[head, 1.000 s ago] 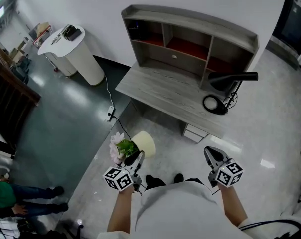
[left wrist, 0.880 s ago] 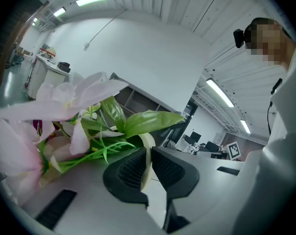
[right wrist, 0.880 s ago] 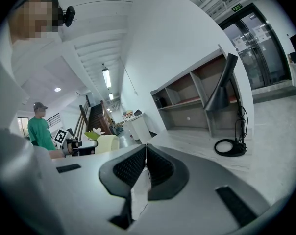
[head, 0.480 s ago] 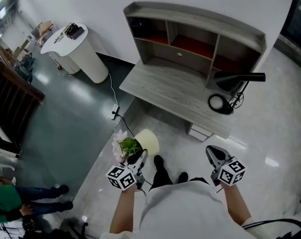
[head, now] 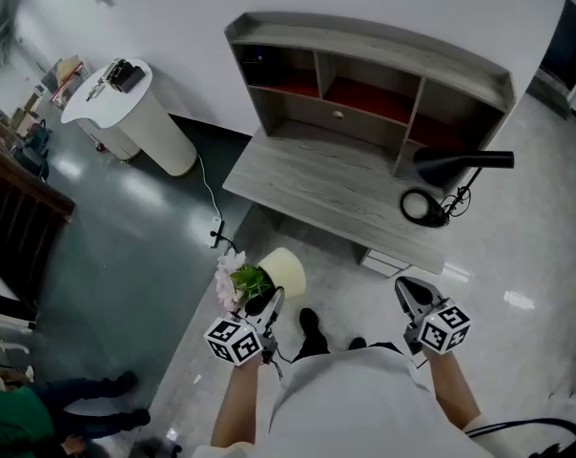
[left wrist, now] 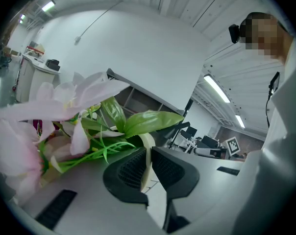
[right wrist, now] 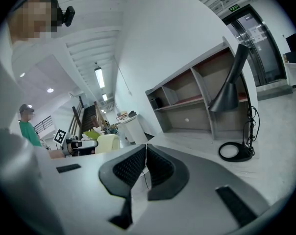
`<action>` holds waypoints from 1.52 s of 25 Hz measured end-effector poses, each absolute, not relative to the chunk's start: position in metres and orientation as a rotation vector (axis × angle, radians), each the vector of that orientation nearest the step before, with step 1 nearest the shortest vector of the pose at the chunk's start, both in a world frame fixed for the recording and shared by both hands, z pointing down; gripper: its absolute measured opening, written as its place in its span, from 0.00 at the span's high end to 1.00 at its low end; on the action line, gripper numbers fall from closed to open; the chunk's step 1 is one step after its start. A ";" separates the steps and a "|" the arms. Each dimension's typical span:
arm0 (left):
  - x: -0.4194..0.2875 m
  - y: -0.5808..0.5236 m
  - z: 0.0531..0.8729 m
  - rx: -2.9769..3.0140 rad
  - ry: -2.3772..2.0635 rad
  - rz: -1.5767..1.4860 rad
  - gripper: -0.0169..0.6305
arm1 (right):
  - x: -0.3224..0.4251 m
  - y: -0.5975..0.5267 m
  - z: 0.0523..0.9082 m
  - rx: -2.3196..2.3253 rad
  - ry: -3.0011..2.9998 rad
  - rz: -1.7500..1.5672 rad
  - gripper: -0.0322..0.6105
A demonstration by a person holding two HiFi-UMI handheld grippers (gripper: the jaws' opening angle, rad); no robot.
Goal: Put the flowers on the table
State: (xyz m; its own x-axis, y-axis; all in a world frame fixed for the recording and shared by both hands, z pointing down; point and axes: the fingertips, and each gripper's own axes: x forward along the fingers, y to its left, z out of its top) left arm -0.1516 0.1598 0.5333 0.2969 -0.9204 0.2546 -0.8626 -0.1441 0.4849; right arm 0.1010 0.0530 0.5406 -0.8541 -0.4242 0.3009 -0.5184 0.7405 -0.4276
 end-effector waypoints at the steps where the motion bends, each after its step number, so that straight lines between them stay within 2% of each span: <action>1: -0.158 0.155 0.534 2.028 -1.574 -0.136 0.90 | 0.095 0.050 0.541 0.763 -2.755 0.759 0.92; 24: -0.278 0.072 0.540 2.166 -1.357 -0.038 0.90 | -0.014 0.011 0.542 1.001 -2.687 0.758 0.92; 38: -0.279 0.016 0.553 2.168 -1.332 0.004 0.90 | -0.020 -0.031 0.549 1.013 -2.656 0.754 0.92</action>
State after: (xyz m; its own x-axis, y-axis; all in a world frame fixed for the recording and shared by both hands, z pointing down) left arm -0.2786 0.0159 0.5530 0.4993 -0.8141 0.2966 -0.8158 -0.3264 0.4774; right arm -0.0200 -0.0314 0.5495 -0.7449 -0.5648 0.3550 -0.6671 0.6351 -0.3894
